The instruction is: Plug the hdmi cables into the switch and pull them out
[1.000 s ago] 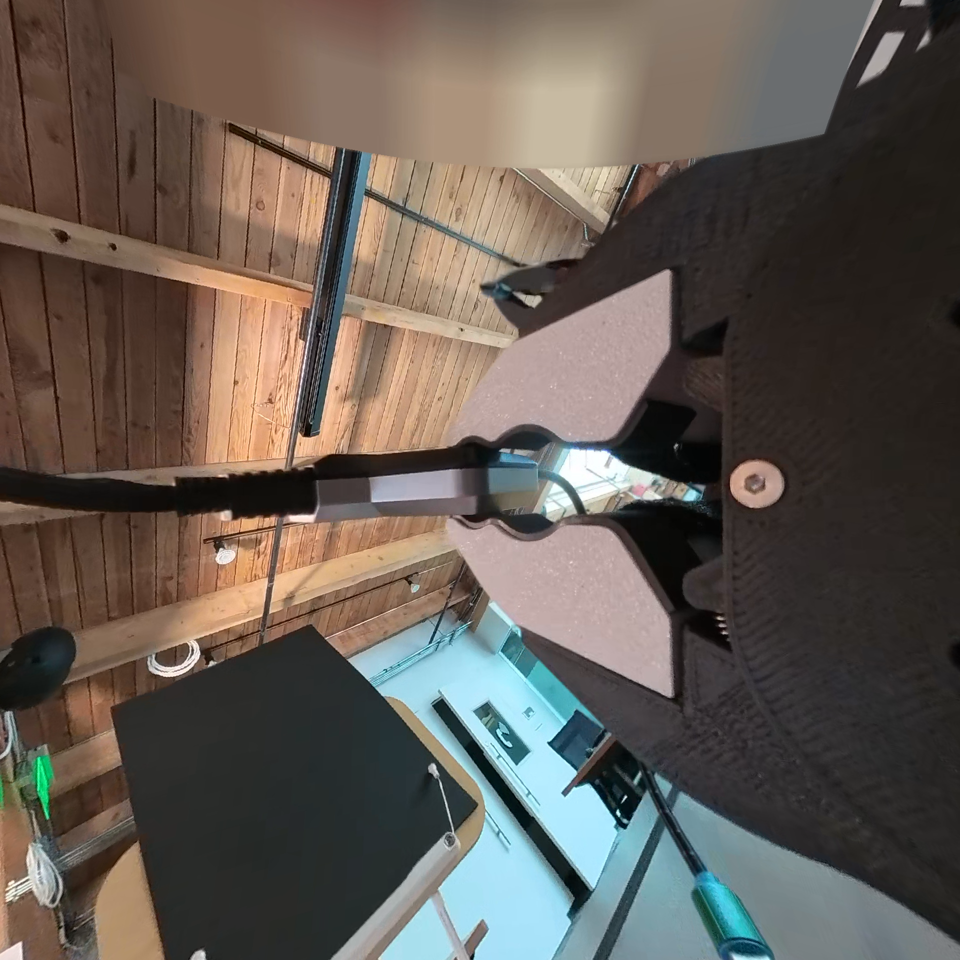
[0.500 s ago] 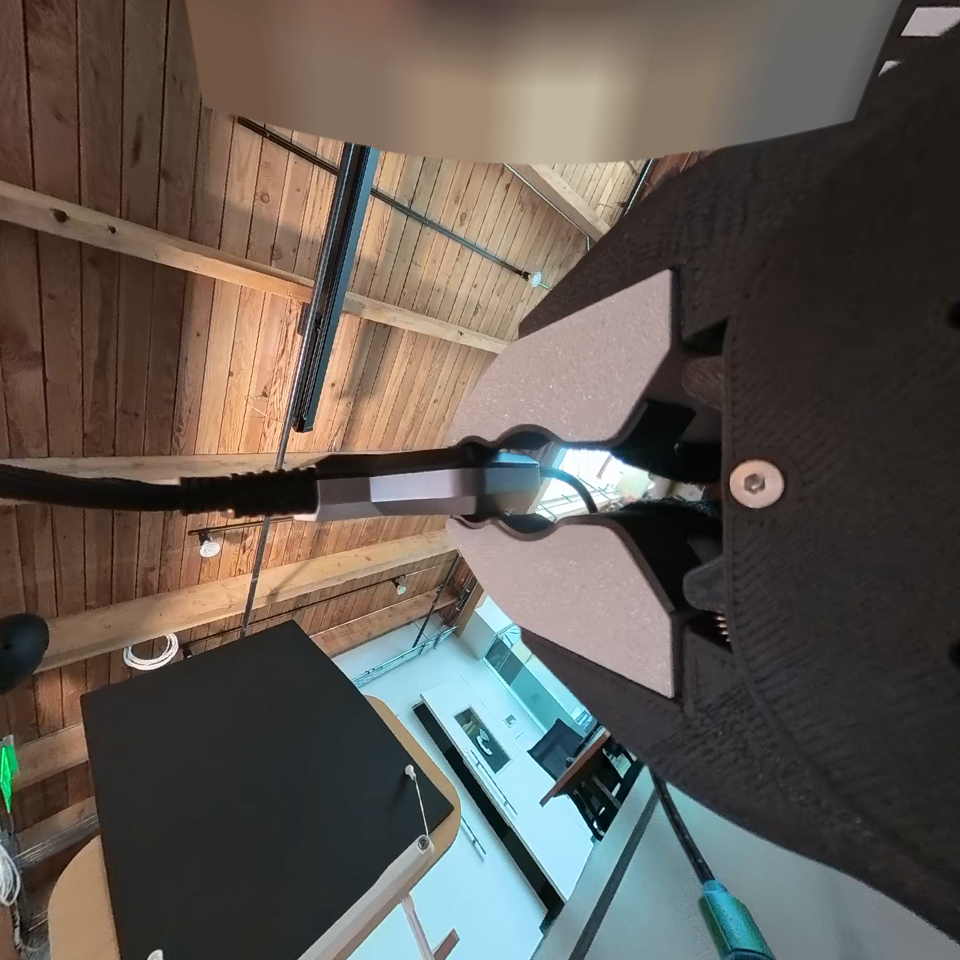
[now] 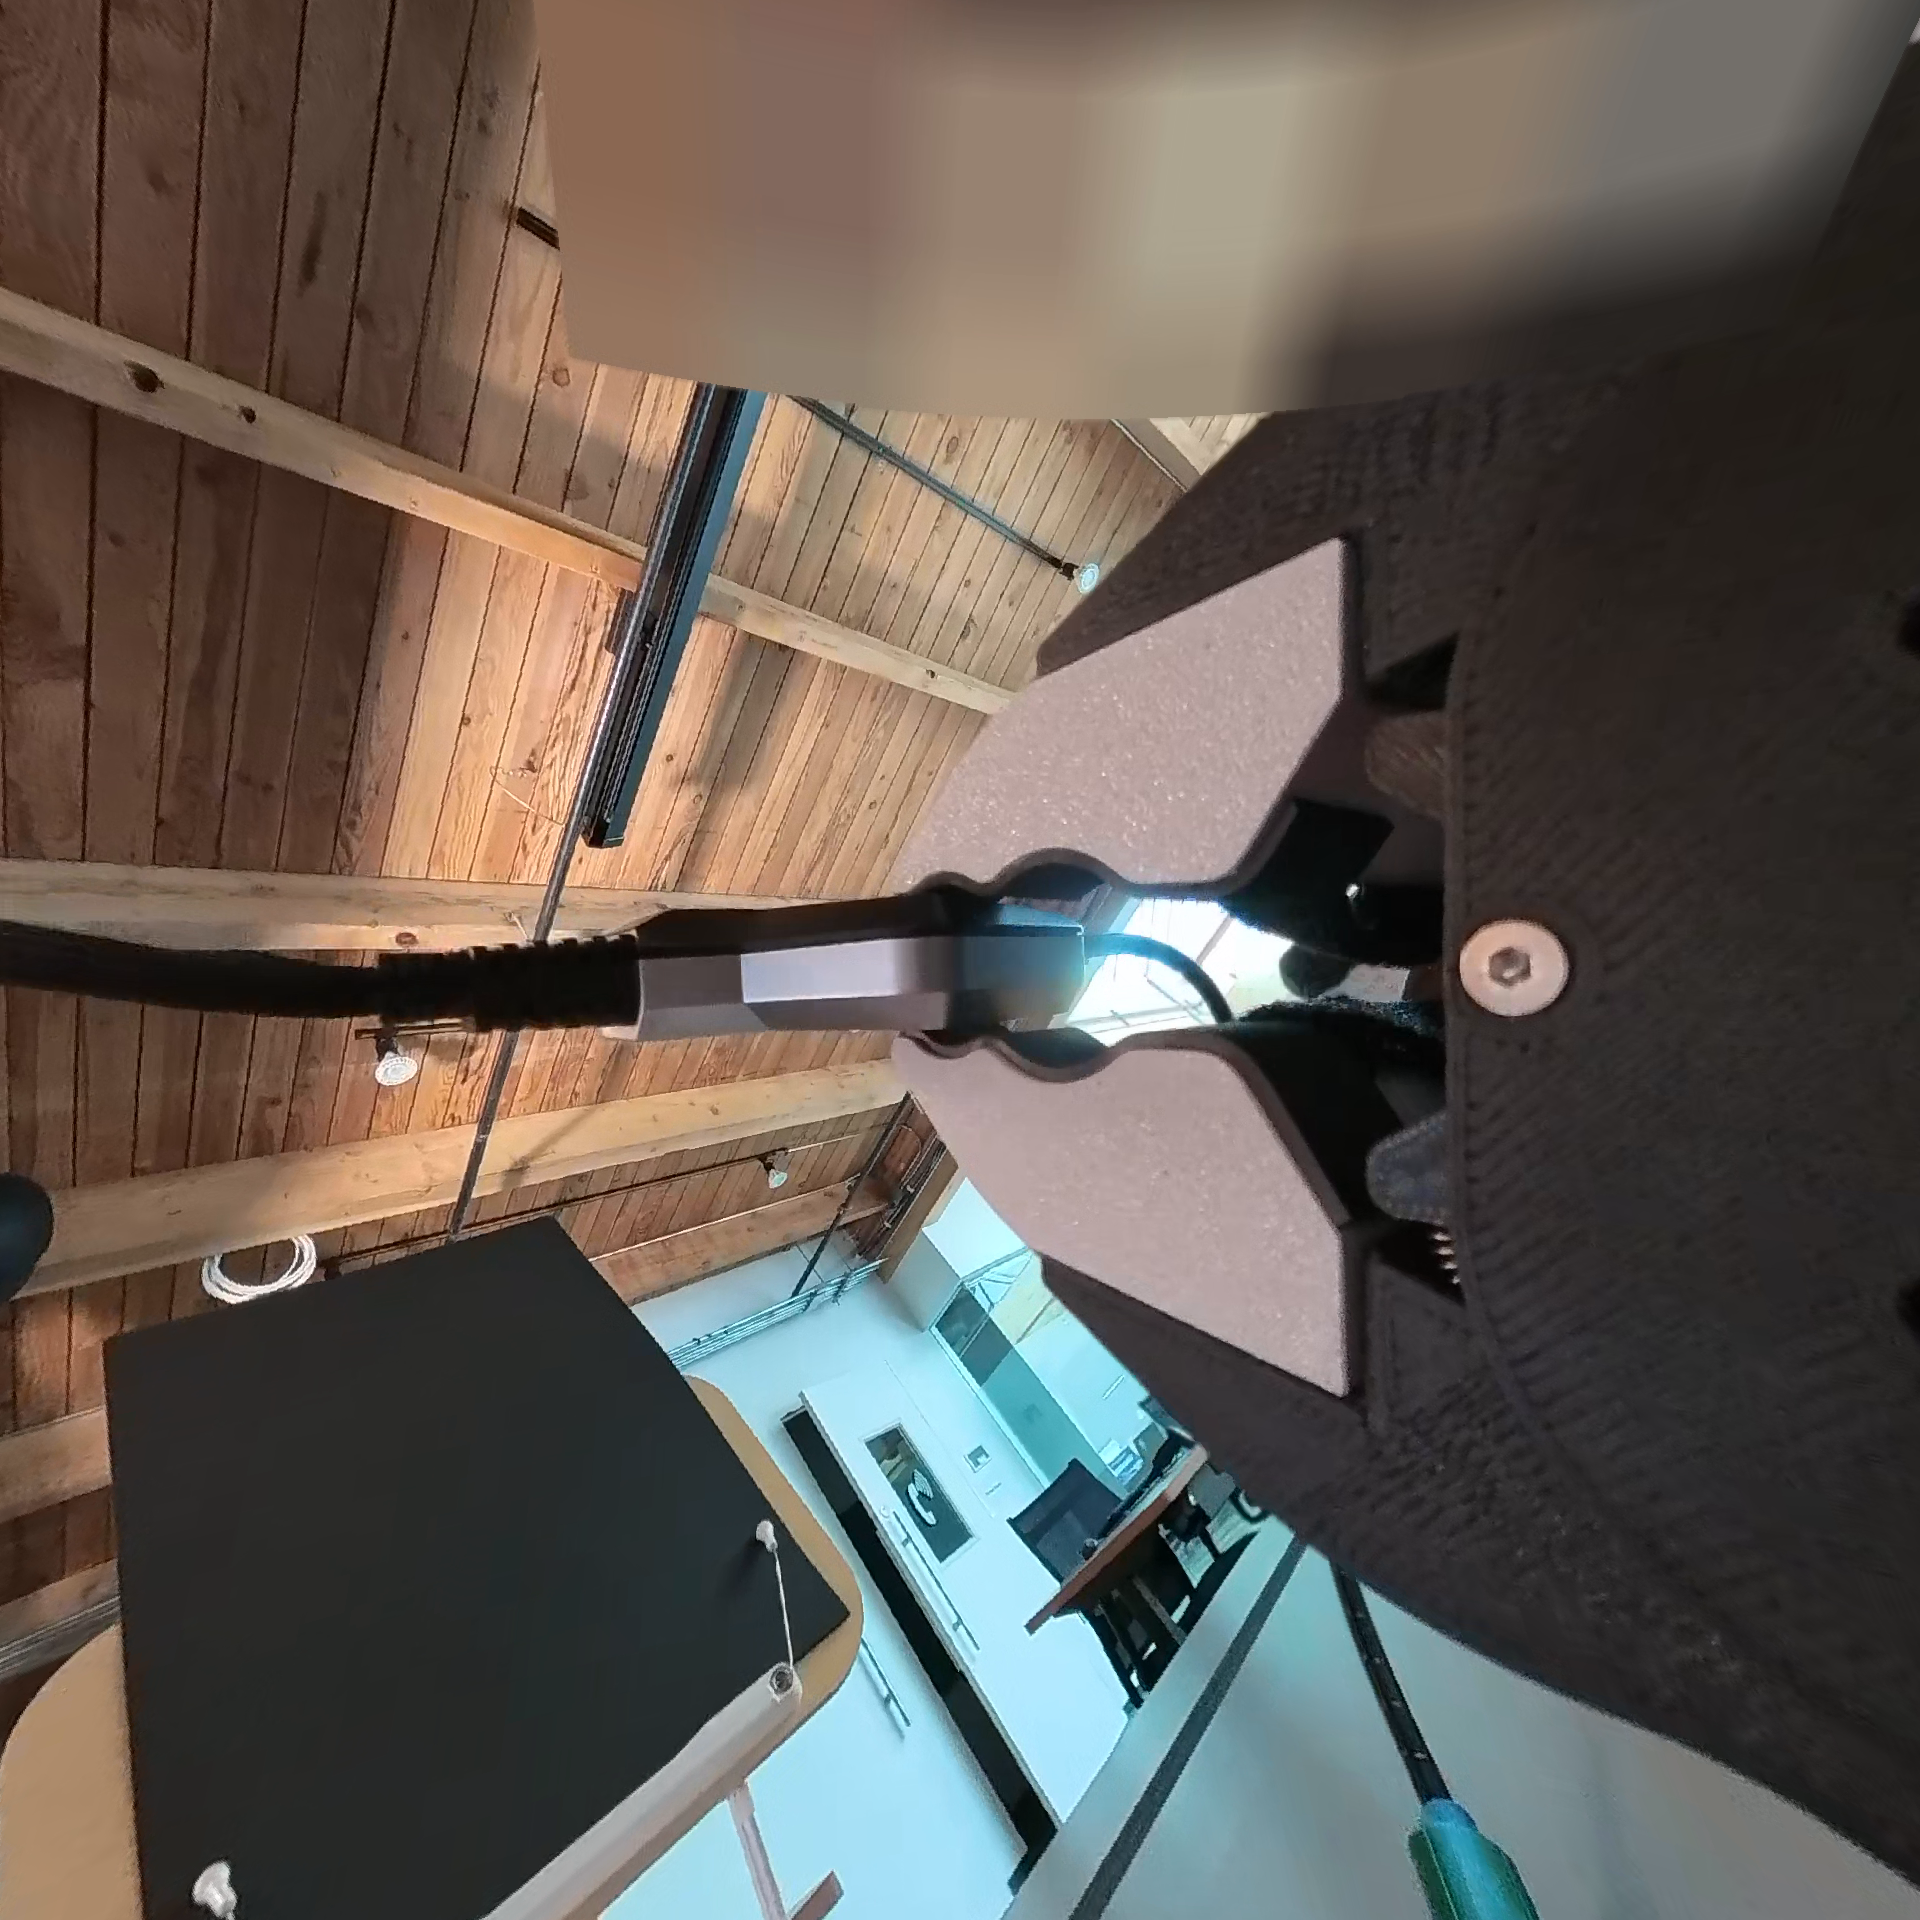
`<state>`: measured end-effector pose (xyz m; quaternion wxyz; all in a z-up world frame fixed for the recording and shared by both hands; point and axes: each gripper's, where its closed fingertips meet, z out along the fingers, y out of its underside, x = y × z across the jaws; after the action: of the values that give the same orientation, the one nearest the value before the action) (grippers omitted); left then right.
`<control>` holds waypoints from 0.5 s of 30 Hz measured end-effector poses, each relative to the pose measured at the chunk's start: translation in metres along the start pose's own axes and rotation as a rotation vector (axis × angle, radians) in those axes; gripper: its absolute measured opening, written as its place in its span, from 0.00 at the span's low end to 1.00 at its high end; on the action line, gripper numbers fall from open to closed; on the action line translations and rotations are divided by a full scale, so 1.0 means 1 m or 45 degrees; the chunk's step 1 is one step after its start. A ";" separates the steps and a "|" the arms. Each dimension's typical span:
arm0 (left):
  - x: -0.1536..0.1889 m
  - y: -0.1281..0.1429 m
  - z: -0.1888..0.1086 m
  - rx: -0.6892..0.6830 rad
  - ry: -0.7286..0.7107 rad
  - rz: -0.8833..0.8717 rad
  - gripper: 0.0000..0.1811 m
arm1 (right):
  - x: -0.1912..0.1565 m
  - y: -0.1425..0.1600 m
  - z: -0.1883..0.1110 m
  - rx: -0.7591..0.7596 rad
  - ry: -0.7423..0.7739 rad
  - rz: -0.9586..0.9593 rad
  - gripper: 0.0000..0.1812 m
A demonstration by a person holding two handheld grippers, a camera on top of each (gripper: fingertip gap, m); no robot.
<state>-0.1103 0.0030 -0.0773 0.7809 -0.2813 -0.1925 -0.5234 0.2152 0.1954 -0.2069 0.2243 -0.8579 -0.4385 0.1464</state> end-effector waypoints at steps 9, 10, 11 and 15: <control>0.000 0.002 0.000 -0.011 0.009 -0.030 0.11 | 0.098 -0.053 -0.099 0.892 0.563 0.335 0.24; 0.000 0.003 0.000 -0.014 0.010 -0.030 0.11 | 0.108 -0.054 -0.094 0.904 0.571 0.398 0.24; 0.000 0.003 0.000 -0.015 0.010 -0.031 0.11 | 0.114 -0.053 -0.086 0.870 0.585 0.420 0.24; -0.001 0.003 0.000 -0.017 0.006 -0.039 0.11 | 0.130 -0.058 -0.055 0.743 0.708 0.426 0.28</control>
<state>-0.1074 0.0047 -0.0783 0.7715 -0.2822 -0.1913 -0.5371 0.2741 0.3176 -0.1371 0.5401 -0.8246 -0.1567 0.0619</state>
